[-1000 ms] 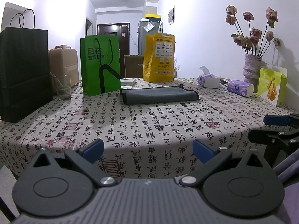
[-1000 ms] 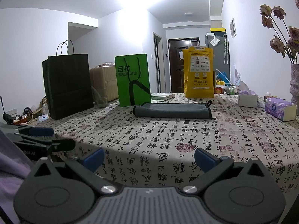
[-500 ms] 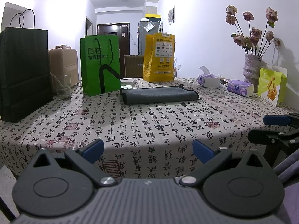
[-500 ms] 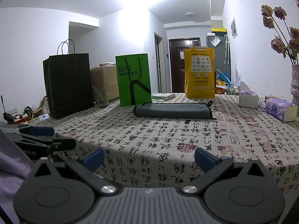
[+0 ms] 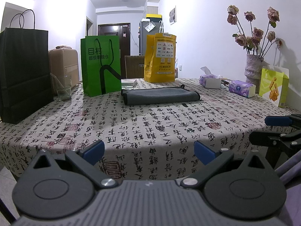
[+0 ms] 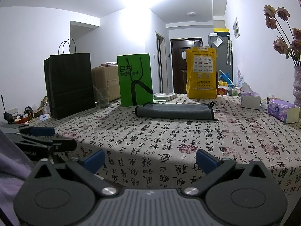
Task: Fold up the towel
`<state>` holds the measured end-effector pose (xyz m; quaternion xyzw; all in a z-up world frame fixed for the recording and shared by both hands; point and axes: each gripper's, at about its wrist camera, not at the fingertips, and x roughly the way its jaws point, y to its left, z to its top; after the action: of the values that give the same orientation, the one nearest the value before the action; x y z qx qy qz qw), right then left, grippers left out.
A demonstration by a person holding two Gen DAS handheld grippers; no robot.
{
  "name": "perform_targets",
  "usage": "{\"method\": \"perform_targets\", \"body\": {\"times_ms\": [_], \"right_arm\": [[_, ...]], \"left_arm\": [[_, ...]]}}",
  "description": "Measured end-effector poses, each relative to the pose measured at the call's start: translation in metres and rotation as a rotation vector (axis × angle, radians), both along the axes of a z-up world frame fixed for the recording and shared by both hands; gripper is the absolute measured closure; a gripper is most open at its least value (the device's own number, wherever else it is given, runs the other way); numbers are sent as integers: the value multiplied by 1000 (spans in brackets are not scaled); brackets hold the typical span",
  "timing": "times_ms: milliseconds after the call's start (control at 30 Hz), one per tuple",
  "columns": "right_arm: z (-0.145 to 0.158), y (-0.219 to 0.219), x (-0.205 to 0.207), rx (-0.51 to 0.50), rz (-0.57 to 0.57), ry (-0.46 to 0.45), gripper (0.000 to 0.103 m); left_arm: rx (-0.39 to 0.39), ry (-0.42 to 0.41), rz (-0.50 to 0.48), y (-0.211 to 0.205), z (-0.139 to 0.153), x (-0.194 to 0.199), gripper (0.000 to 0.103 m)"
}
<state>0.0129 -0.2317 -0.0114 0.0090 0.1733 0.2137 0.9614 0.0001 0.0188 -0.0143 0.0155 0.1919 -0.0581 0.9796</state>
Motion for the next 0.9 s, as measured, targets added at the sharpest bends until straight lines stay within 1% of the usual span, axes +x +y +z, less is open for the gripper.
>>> {"method": "perform_targets", "body": {"times_ms": [900], "right_arm": [[-1,1,0,3,5,6,0]], "left_arm": [[0,0,1,-1,0,0,0]]}}
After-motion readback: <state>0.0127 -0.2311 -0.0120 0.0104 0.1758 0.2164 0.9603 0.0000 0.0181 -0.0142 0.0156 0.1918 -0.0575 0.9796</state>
